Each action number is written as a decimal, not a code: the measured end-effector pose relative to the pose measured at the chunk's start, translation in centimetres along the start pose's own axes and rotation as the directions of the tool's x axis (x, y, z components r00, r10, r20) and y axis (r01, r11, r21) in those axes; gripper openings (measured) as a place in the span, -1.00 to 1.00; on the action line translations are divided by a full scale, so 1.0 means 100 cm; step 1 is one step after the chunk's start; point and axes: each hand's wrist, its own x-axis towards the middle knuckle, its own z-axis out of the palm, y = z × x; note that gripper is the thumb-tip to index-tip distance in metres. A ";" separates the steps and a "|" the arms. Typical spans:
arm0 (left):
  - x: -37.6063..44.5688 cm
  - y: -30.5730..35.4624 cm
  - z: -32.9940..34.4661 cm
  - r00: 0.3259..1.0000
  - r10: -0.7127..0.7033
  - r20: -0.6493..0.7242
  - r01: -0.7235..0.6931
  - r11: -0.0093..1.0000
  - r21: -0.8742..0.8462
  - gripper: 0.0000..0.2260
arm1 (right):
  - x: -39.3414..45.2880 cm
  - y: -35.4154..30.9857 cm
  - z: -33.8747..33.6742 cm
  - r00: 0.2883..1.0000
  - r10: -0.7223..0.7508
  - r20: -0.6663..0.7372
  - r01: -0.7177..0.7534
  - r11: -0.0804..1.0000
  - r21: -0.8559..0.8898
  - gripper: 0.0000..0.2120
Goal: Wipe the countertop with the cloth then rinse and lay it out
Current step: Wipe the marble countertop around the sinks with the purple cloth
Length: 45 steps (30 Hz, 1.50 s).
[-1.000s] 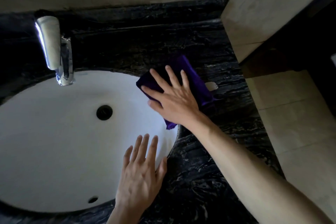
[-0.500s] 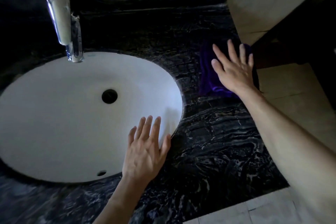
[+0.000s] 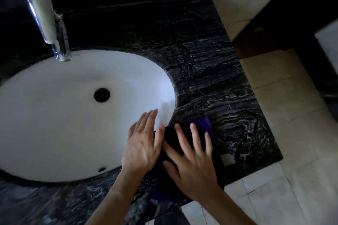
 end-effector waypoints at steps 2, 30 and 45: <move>-0.001 -0.001 0.000 1.000 -0.006 -0.011 0.006 1.000 -0.025 -0.36 | 0.024 0.024 -0.006 1.000 -0.018 0.006 0.018 1.000 -0.017 -0.45; 0.004 0.001 0.004 0.994 -0.090 0.056 0.083 0.990 0.114 -0.30 | 0.110 0.083 -0.024 0.990 0.131 -0.059 -0.134 0.989 -0.057 -0.41; 0.004 -0.001 0.007 0.994 -0.108 -0.026 0.110 0.984 0.137 -0.39 | 0.212 0.118 -0.042 0.985 0.113 -0.128 -0.117 0.993 -0.027 -0.43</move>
